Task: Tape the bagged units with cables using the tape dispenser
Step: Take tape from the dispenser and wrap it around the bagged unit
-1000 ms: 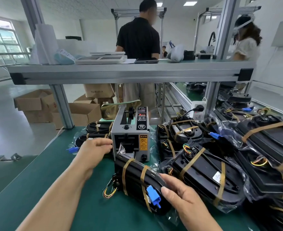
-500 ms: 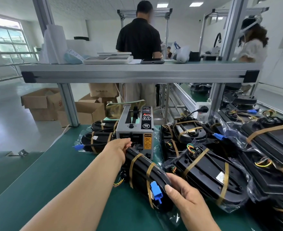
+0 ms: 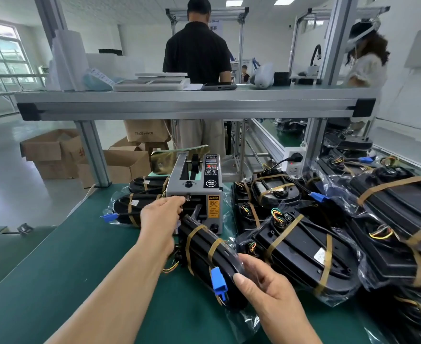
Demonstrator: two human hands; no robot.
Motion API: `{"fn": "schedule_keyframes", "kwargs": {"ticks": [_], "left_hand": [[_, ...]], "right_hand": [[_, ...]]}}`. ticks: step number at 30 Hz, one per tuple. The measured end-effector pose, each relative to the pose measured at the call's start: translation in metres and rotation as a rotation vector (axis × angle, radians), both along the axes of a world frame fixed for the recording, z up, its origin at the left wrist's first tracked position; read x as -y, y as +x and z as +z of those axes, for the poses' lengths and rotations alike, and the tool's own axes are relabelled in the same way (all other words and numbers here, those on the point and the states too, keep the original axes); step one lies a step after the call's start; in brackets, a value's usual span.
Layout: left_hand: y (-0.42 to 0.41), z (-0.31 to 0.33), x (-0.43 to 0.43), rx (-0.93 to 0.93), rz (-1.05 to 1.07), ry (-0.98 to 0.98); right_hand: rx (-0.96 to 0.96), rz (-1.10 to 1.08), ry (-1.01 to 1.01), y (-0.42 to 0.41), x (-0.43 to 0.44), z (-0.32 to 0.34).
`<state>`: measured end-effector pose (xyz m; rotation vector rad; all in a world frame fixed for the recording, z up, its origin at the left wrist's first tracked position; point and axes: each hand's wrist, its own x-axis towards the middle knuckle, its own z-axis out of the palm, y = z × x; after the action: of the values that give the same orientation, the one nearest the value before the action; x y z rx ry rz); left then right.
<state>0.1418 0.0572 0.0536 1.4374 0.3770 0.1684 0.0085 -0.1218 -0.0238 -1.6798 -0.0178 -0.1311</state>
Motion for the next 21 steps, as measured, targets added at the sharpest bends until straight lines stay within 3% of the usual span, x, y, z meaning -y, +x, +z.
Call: {"fn": "schedule_keyframes", "kwargs": {"ticks": [3, 7, 13, 21], "left_hand": [[-0.051, 0.012, -0.009, 0.149, -0.282, 0.207], [-0.094, 0.008, 0.003, 0.142, -0.548, 0.345], [-0.097, -0.005, 0.016, 0.028, -0.463, 0.406], [-0.095, -0.013, 0.020, 0.047, -0.374, 0.440]], "right_hand": [[-0.014, 0.002, 0.010, 0.001, 0.000, -0.002], [0.000, -0.002, 0.031, 0.001, -0.004, -0.003], [0.014, 0.009, 0.044, -0.001, -0.006, -0.001], [0.026, 0.011, 0.011, -0.003, -0.006, 0.001]]}}
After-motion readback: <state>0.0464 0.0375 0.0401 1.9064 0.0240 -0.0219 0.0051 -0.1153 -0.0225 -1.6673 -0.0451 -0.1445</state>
